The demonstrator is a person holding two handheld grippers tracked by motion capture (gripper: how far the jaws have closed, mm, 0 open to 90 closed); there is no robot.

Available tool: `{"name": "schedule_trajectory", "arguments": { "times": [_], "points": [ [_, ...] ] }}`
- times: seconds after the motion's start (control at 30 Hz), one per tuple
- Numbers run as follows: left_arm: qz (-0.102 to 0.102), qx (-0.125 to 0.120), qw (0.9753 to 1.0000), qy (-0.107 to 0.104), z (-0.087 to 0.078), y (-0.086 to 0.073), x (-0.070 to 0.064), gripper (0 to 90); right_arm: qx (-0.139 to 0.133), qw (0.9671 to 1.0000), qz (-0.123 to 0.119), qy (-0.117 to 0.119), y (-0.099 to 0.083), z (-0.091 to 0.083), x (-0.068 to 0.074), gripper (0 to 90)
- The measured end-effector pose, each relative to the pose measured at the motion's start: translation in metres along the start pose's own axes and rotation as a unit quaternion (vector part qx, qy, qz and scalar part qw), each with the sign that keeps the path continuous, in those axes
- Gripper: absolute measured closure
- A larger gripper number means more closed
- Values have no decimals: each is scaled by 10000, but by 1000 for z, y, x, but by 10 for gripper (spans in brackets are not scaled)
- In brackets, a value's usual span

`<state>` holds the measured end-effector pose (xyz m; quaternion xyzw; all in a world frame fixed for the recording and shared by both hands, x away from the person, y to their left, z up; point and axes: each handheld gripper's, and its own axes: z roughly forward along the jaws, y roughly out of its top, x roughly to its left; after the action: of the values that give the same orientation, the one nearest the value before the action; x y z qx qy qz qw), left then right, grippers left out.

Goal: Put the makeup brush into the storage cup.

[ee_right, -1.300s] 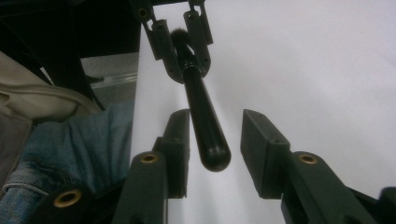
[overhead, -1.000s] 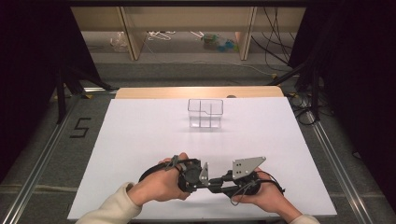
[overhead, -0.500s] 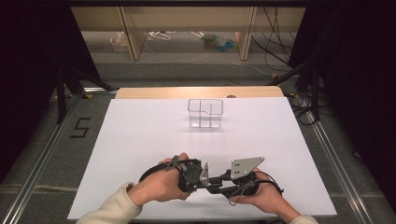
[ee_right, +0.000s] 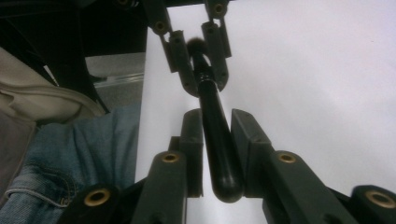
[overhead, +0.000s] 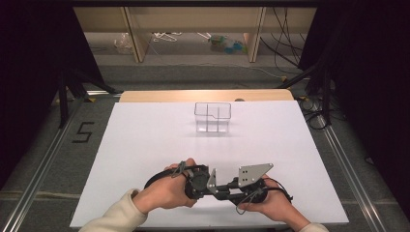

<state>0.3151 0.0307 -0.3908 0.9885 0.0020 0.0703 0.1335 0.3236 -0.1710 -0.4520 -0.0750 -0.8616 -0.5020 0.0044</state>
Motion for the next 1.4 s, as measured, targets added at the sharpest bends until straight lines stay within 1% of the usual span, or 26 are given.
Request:
{"name": "schedule_trajectory", "arguments": {
  "times": [0.3, 0.43, 0.47, 0.5, 0.57, 0.6, 0.67, 0.7, 0.77, 0.8, 0.83, 0.87, 0.9, 0.93, 1.0, 1.03, 1.07, 1.13, 1.17, 1.2, 1.23, 1.27, 1.3, 1.33, 1.37, 1.4],
  "points": [
    [92, 5, 9999, -65, 0, 0, -2, 773, 47, 9998, -160, 70, 1, 0, 3, 796],
    [48, -72, 9999, -62, -2, -1, -1, 768, 40, 9999, -138, 35, 2, -1, 4, 796],
    [43, -115, 9999, -15, -2, -2, 0, 764, 41, 9999, -142, 26, 2, -2, 4, 796],
    [-5, -182, 9998, 14, -3, -3, 1, 756, -42, 9999, -117, -41, 2, -1, 4, 796],
    [-99, -239, 9996, 74, -4, -5, 4, 713, 6, 9999, -91, -87, 2, -4, 3, 796],
    [-235, -337, 9991, 107, -6, -7, 5, 684, 3, 9999, -99, -135, 1, -4, 2, 796],
    [-405, -570, 9973, 205, -11, -11, 9, 583, 49, 9997, -60, -218, 0, -7, 0, 796],
    [-487, -707, 9959, 269, -14, -14, 10, 533, -44, 9996, -41, -271, -1, -7, 0, 796],
    [-686, -1015, 9916, 409, -20, -21, 13, 429, -33, 9994, 3, -346, -1, -11, -2, 796],
    [-792, -1199, 9885, 463, -22, -26, 14, 388, -32, 9992, 4, -405, -1, -13, -3, 796],
    [-1028, -1490, 9822, 504, -24, -33, 16, 352, -114, 9987, 11, -499, -1, -14, -4, 796],
    [-1106, -1577, 9799, 523, -25, -37, 17, 311, -155, 9982, 46, -575, -2, -16, -5, 796],
    [-1184, -1652, 9776, 551, -25, -41, 18, 301, -84, 9981, 32, -605, -2, -19, -6, 796],
    [-1295, -1720, 9749, 571, -26, -46, 18, 293, -94, 9979, 97, -639, -2, -21, -6, 796],
    [-1475, -1833, 9698, 647, -29, -56, 21, 262, -208, 9969, 123, -755, -3, -24, -8, 796],
    [-1573, -1919, 9665, 652, -29, -61, 22, 255, -212, 9964, 134, -813, -3, -26, -9, 796],
    [-1699, -2050, 9618, 628, -29, -65, 22, 248, -263, 9957, 147, -880, -3, -28, -10, 796],
    [-1913, -2195, 9544, 664, -27, -72, 23, 240, -329, 9943, 191, -993, -3, -33, -11, 796],
    [-2002, -2265, 9509, 660, -25, -74, 23, 233, -424, 9930, 215, -1077, -3, -34, -12, 796],
    [-2023, -2327, 9490, 654, -23, -77, 25, 232, -400, 9929, 271, -1089, -2, -37, -12, 796],
    [-2154, -2473, 9425, 646, -20, -79, 26, 227, -440, 9921, 271, -1146, -2, -39, -13, 796],
    [-2186, -2537, 9400, 648, -19, -81, 27, 223, -480, 9910, 263, -1219, -2, -41, -14, 796],
    [-2317, -2627, 9349, 574, -16, -82, 27, 223, -528, 9901, 275, -1270, -2, -43, -14, 796],
    [-2528, -2719, 9272, 491, -12, -84, 27, 223, -648, 9887, 293, -1320, -1, -43, -14, 796],
    [-2610, -2789, 9231, 441, -10, -85, 28, 223, -652, 9885, 326, -1328, -1, -46, -15, 796],
    [-2731, -2862, 9176, 376, -7, -87, 28, 224, -706, 9872, 383, -1376, -1, -46, -14, 796]
  ]
}}
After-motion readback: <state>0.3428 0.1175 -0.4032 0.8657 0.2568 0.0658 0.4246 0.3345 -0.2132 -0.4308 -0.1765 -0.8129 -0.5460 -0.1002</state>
